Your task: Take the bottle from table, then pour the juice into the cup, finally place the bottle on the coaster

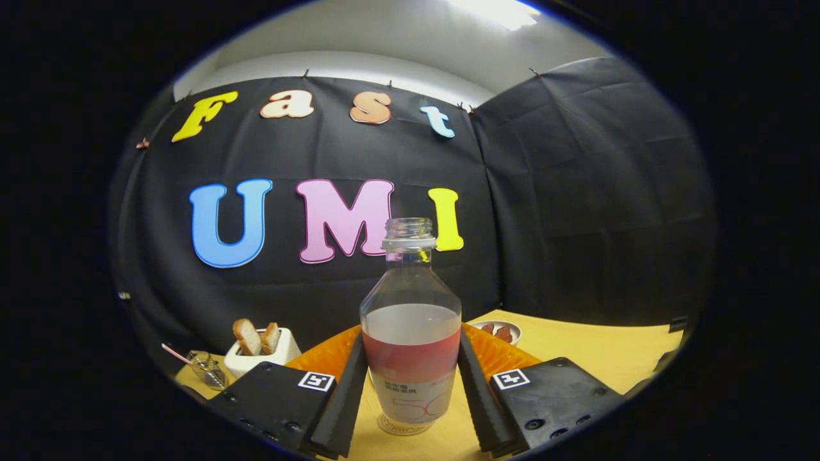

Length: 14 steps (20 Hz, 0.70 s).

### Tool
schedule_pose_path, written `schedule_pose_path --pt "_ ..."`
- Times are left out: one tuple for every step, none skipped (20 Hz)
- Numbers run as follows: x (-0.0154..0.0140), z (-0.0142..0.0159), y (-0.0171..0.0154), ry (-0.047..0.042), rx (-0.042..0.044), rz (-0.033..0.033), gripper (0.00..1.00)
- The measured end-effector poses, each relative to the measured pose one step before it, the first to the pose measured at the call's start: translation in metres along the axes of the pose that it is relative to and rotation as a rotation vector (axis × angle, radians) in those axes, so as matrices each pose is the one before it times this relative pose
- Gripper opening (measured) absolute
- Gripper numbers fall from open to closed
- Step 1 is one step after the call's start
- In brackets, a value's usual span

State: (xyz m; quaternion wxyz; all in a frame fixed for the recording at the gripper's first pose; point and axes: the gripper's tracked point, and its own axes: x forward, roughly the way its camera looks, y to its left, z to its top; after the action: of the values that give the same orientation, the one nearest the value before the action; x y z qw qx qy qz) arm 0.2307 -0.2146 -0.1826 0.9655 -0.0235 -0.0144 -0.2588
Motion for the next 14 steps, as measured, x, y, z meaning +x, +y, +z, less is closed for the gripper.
schedule_pose_path --pt "0.00564 -0.01153 0.00596 0.00682 -0.03148 0.00756 0.74" --pt "0.00315 -0.01328 0.00721 0.01241 -0.02833 0.00929 0.74" --pt "0.00291 -0.0133 0.00673 0.00832 -0.02102 0.01025 0.74" --pt "0.00691 -0.0124 0.00697 0.01343 -0.00838 0.01152 0.74" --pt "0.0041 -0.01226 0.00508 0.01454 0.00103 0.00737 0.75" --pt "0.00529 -0.01093 0.00504 0.01578 0.00587 0.00609 0.74" --pt "0.0053 -0.01035 0.00386 0.01477 0.00237 0.00317 0.74" --pt "0.00418 -0.01101 0.00173 0.01107 -0.00373 -0.00158 0.74" --pt "0.00317 -0.00952 0.00092 0.00823 -0.0067 -0.00155 0.75" --pt "0.0011 -0.00686 -0.00199 0.0057 -0.00845 -0.00415 0.75" --pt "0.00272 -0.00788 -0.00049 0.00817 -0.00427 0.00235 0.75" --pt "0.00394 -0.00536 0.00118 0.01001 -0.00221 0.00528 0.75" --pt "0.00097 -0.00458 0.00166 0.00746 0.00054 0.00495 0.75" --pt "0.0019 -0.00673 0.00037 0.00675 0.00258 0.00318 0.75"
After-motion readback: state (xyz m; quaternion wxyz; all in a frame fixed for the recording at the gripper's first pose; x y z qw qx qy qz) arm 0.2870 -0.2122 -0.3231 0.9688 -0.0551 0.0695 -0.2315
